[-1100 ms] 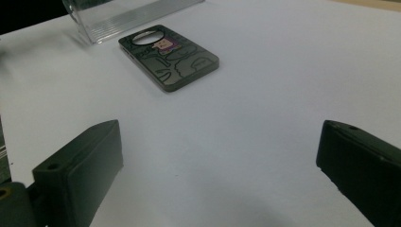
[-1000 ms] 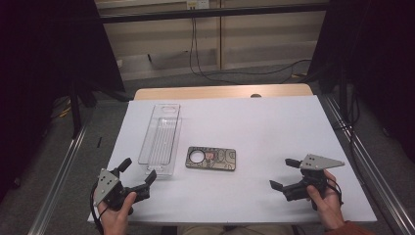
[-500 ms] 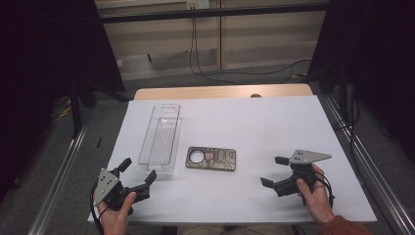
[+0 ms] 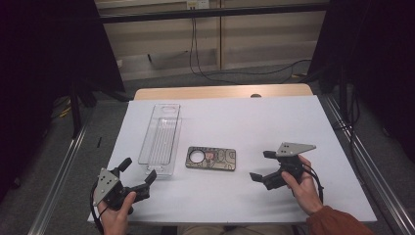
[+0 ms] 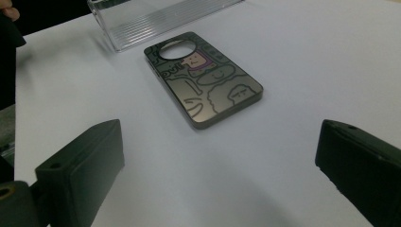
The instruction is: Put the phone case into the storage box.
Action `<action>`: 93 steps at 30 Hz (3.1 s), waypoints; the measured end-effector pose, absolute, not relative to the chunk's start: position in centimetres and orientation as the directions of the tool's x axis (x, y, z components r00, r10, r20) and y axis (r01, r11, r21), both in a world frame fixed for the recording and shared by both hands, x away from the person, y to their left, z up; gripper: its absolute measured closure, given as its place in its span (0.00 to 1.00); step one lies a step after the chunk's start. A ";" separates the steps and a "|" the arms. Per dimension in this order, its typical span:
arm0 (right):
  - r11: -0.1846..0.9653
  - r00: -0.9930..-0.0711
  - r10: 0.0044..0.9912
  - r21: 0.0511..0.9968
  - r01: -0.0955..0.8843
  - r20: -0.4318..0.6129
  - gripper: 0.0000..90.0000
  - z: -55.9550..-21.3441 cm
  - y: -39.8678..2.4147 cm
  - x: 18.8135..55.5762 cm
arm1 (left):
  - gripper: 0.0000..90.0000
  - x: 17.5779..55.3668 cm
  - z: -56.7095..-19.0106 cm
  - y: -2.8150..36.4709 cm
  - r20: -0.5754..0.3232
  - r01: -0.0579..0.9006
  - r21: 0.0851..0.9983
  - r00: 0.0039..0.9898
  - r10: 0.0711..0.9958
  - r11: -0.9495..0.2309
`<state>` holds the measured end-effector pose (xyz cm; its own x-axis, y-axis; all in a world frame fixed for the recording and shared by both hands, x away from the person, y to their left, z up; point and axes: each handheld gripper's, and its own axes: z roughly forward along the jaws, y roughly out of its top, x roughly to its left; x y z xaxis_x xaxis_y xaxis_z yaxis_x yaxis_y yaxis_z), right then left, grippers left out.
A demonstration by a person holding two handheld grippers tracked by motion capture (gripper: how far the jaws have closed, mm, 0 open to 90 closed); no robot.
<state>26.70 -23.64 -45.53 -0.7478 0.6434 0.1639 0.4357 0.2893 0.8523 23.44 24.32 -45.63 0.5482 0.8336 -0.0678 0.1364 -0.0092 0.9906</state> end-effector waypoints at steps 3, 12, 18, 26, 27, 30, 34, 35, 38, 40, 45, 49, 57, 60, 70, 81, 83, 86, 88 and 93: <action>0.299 -0.757 0.629 0.842 0.448 0.179 0.02 -45.5 -23.1 27.2 | 0.04 23.5 -45.6 24.3 -0.070 0.134 0.991 0.551 0.832 -0.005; 0.331 -0.778 0.595 0.819 0.468 0.204 0.04 -45.0 -21.8 28.6 | 0.04 23.5 -45.6 24.3 -0.060 0.134 0.991 0.549 0.834 -0.017; 0.369 -0.790 0.570 0.790 0.490 0.225 0.04 -44.9 -20.8 30.0 | 0.04 23.4 -45.6 24.3 -0.065 0.136 0.991 0.551 0.832 -0.012; 0.385 -0.790 0.580 0.788 0.481 0.200 0.07 -44.5 -19.5 31.0 | 0.04 23.5 -45.6 24.4 -0.065 0.135 0.991 0.553 0.831 -0.012; 0.393 -0.799 0.567 0.785 0.479 0.203 0.07 -44.5 -19.4 31.2 | 0.04 23.5 -45.6 24.4 -0.065 0.136 0.991 0.554 0.830 -0.014; 0.404 -0.805 0.562 0.785 0.469 0.192 0.07 -44.4 -18.9 31.7 | 0.04 23.5 -45.6 24.4 -0.062 0.135 0.991 0.555 0.830 -0.016; 0.419 -0.813 0.548 0.777 0.469 0.195 0.07 -44.6 -18.3 32.3 | 0.04 23.5 -45.6 24.4 -0.066 0.135 0.991 0.555 0.830 -0.012; 0.428 -0.810 0.558 0.775 0.465 0.178 0.06 -44.7 -18.1 32.5 | 0.04 23.5 -45.6 24.4 -0.065 0.135 0.991 0.554 0.830 -0.012; 0.446 -0.798 0.579 0.754 0.482 0.167 0.04 -44.8 -17.5 32.8 | 0.04 23.5 -45.6 24.4 -0.066 0.135 0.991 0.556 0.829 -0.012; 0.450 -0.802 0.576 0.759 0.471 0.156 0.04 -44.7 -17.3 33.1 | 0.04 23.5 -45.6 24.4 -0.066 0.135 0.991 0.558 0.827 -0.012; 0.513 -0.804 0.581 0.710 0.482 0.126 0.05 -44.8 -16.2 33.8 | 0.04 23.5 -45.7 24.4 -0.066 0.137 0.990 0.560 0.826 -0.013; 0.544 -0.819 0.563 0.697 0.467 0.110 0.05 -44.9 -15.5 34.2 | 0.04 23.6 -45.7 24.5 -0.059 0.134 0.991 0.561 0.826 -0.021; 0.603 -0.845 0.515 0.641 0.475 0.142 0.05 -44.8 -13.8 35.0 | 0.04 23.6 -45.7 24.5 -0.054 0.136 0.990 0.563 0.825 -0.028; 0.606 -0.855 0.494 0.642 0.471 0.161 0.04 -44.9 -13.5 35.7 | 0.04 23.6 -45.7 24.5 -0.059 0.134 0.991 0.568 0.821 -0.022; 0.673 -0.877 0.452 0.584 0.455 0.162 0.04 -45.5 -12.4 37.5 | 0.04 23.6 -45.7 24.6 -0.057 0.134 0.991 0.565 0.823 -0.024; 0.732 -0.905 0.406 0.548 0.404 0.125 0.04 -46.0 -10.5 38.1 | 0.04 23.5 -45.7 24.6 -0.061 0.135 0.991 0.569 0.820 -0.020; 0.742 -0.917 0.381 0.552 0.381 0.120 0.05 -46.1 -10.3 38.3 | 0.04 23.6 -45.7 24.6 -0.058 0.135 0.991 0.570 0.820 -0.023; 0.746 -0.917 0.383 0.548 0.378 0.110 0.04 -46.4 -9.8 38.5 | 0.04 23.6 -45.7 24.6 -0.056 0.134 0.991 0.569 0.821 -0.025; 0.757 -0.920 0.375 0.536 0.374 0.111 0.06 -46.5 -9.6 38.6 | 0.04 23.6 -45.7 24.5 -0.060 0.134 0.991 0.575 0.816 -0.022; 0.773 -0.922 0.369 0.512 0.374 0.117 0.05 -47.1 -9.3 38.8 | 0.04 23.6 -45.7 24.7 -0.053 0.136 0.990 0.571 0.819 -0.031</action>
